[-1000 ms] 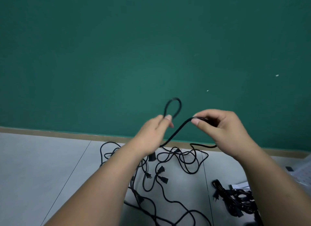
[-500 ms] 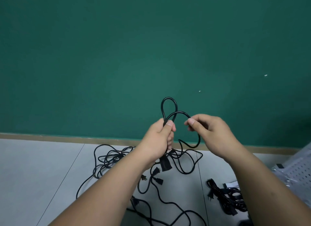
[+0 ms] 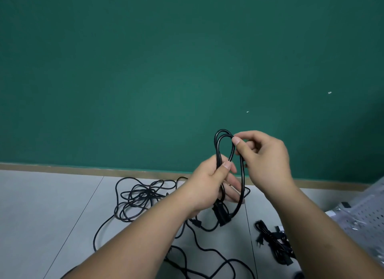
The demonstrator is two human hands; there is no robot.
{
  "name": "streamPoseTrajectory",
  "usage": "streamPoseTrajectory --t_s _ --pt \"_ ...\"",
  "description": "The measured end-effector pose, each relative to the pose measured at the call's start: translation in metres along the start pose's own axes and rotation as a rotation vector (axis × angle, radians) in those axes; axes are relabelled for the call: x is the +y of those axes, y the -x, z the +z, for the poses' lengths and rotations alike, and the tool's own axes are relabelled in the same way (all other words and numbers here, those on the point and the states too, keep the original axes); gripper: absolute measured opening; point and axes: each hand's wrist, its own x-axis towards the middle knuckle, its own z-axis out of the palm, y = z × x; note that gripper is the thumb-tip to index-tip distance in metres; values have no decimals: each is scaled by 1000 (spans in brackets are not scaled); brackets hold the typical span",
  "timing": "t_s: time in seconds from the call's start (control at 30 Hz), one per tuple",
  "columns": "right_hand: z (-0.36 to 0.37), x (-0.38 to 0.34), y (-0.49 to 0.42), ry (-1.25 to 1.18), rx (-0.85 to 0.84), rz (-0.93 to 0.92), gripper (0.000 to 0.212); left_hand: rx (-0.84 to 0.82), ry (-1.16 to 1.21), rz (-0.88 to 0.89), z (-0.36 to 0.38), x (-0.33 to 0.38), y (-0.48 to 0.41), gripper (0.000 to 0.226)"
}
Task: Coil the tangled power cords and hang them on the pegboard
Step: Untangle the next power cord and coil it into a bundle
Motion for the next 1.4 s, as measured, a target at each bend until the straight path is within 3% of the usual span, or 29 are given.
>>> streamPoseTrajectory --t_s 0.17,0.3,0.43,0.6,0.77,0.9,1.07,1.2,1.3,1.4 --pt "-1 3 -4 62 -130 27 17 -85 -26 -20 -1 4 2 23" --pt "1 6 -2 -127 -237 183 31 -96 -63 -19 0 4 3 27" --pt "2 9 -3 -161 -221 216 35 -105 -26 0 2 3 0 29" --pt "2 9 -2 -117 -172 161 32 -139 165 -128 8 8 5 23" --pt "1 5 0 -154 -172 123 27 -108 90 -90 4 10 3 21" --pt "4 3 4 -200 -329 143 25 30 181 -45 -3 8 0 21" --pt "13 9 18 -141 -675 307 46 218 465 30 -16 20 -6 18" --pt "20 10 26 -125 -870 329 58 339 603 99 -38 31 -9 21" --pt "14 6 24 -9 -946 256 52 486 519 159 -59 35 -13 23" --pt "-3 4 13 56 -914 167 27 698 302 188 -88 36 -16 22"
